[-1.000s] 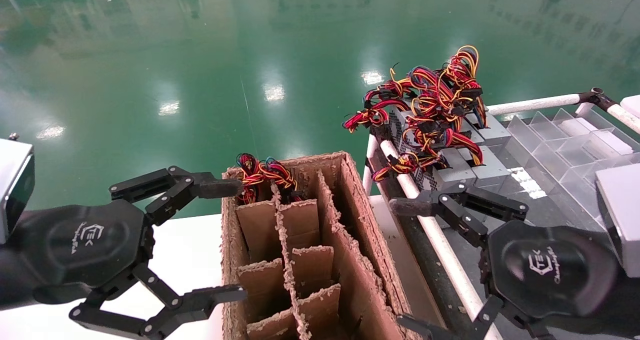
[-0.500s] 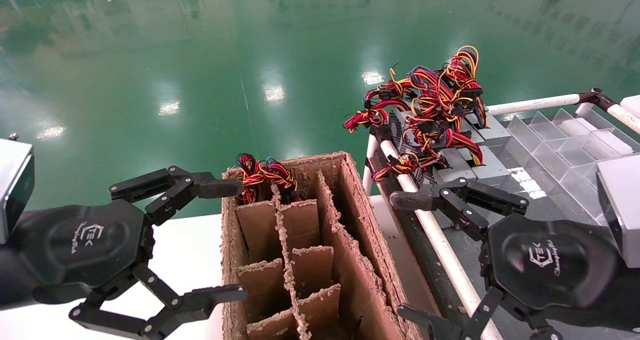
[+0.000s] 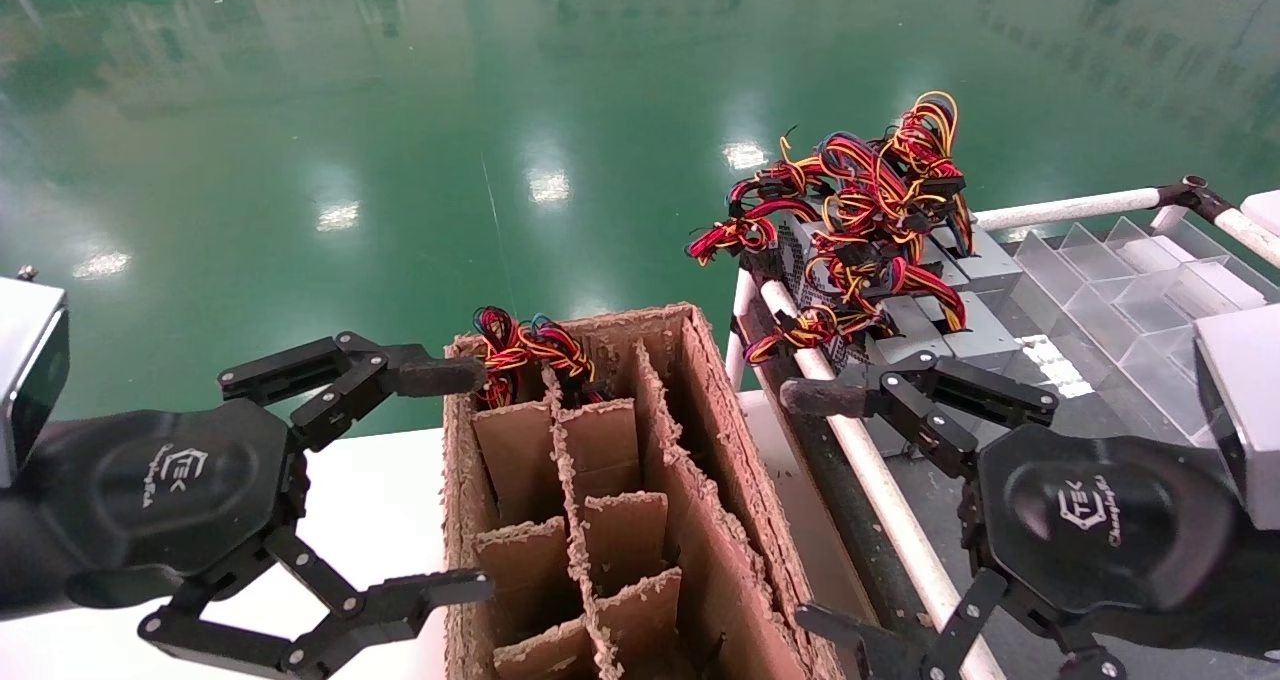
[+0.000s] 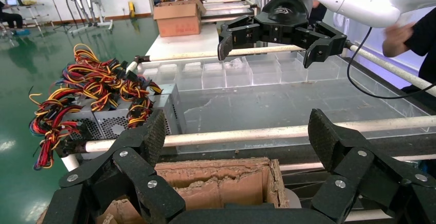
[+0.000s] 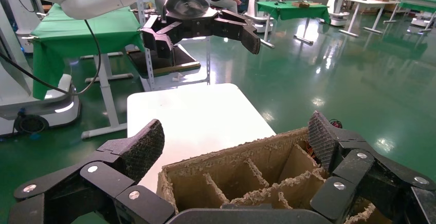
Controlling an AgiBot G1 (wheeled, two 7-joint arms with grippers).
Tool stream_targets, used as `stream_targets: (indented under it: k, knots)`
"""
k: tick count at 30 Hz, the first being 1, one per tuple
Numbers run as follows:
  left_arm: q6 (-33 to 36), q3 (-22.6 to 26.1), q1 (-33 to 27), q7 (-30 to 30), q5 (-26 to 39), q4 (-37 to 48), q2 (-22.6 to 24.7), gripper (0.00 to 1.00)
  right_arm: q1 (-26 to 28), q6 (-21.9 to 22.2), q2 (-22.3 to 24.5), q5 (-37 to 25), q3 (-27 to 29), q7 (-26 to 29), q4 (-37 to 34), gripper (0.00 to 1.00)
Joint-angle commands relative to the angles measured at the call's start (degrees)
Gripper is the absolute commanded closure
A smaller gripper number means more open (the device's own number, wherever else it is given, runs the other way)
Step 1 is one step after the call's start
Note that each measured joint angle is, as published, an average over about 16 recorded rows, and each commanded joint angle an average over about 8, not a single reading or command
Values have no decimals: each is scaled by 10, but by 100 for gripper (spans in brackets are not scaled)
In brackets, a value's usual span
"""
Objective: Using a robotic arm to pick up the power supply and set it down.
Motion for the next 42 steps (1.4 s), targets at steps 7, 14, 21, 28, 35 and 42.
stream_targets:
  k: [7, 14, 21, 28, 35, 42]
  knots:
    - [0, 0, 0, 0, 0, 0, 0, 0, 0, 0, 0, 0, -1, 0, -1, 0]
    - [0, 0, 0, 0, 0, 0, 0, 0, 1, 1, 0, 1, -1, 0, -1, 0]
    - [0, 0, 0, 0, 0, 0, 0, 0, 1, 1, 0, 1, -1, -1, -1, 0]
    - [0, 0, 0, 0, 0, 0, 0, 0, 1, 1, 0, 1, -1, -1, -2, 0]
    - [0, 0, 0, 0, 0, 0, 0, 0, 1, 1, 0, 1, -1, -1, -2, 0]
    - [0, 0, 0, 0, 0, 0, 0, 0, 1, 1, 0, 1, -1, -1, -2, 0]
